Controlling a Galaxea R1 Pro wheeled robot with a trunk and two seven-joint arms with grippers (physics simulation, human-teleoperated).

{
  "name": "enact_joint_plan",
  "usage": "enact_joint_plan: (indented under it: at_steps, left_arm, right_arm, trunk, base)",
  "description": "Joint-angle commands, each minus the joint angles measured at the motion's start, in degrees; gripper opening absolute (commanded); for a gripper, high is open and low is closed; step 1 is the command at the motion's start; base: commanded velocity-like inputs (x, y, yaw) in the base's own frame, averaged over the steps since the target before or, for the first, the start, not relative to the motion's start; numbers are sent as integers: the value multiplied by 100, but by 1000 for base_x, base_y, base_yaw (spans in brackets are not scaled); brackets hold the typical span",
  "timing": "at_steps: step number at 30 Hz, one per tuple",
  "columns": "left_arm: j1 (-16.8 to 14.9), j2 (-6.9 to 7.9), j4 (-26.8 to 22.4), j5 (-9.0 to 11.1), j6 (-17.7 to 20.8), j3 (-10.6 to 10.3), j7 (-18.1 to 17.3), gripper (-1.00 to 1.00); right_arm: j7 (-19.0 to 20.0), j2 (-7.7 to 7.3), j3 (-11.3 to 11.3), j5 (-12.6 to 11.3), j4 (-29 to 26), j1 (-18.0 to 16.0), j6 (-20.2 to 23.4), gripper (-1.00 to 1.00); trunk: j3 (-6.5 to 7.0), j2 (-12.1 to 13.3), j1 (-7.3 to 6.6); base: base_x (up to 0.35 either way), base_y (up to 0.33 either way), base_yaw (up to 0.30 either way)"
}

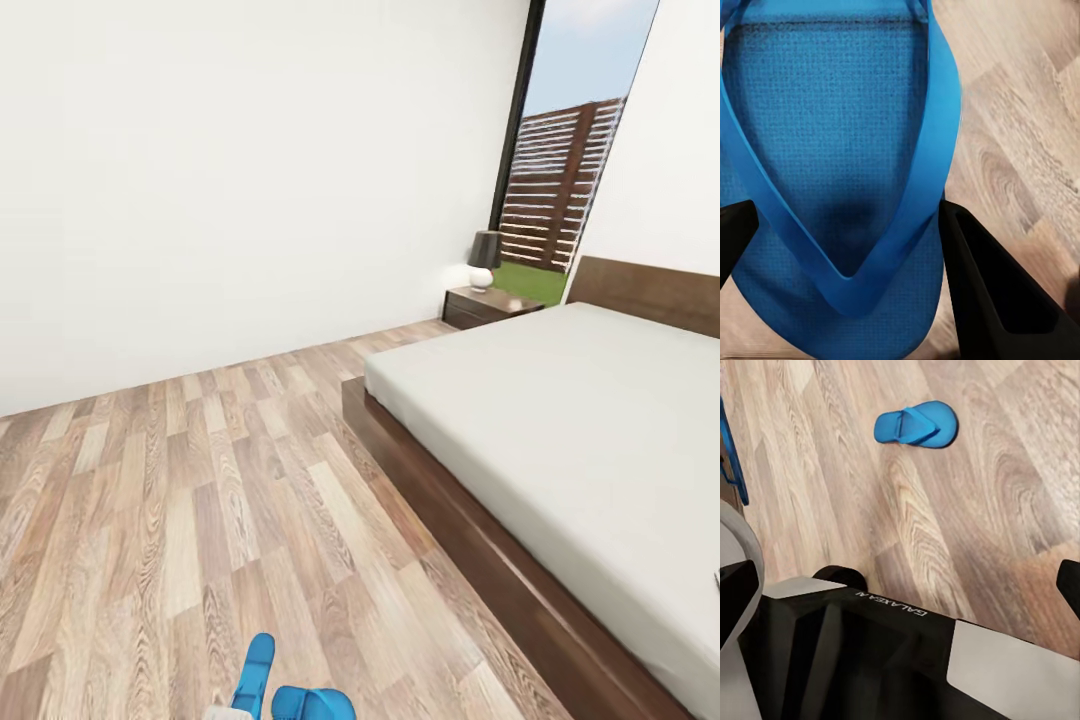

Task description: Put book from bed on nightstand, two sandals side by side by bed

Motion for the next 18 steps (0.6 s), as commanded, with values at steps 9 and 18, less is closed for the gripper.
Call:
enact_joint_plan:
  at_steps: [9,18]
  left_arm:
    - [-5,1,7,-3,-12,7,-25,-100]
    - [-5,1,7,-3,-12,7,-25,-100]
  right_arm:
    - [17,0,-8,-45,-1,-1,59,100]
    - [20,0,-8,-45,-1,-1,58,100]
  trunk:
    - [-5,-2,-1]
    - [-5,-2,-1]
  base:
    - [0,0,243]
    - [42,-53,238]
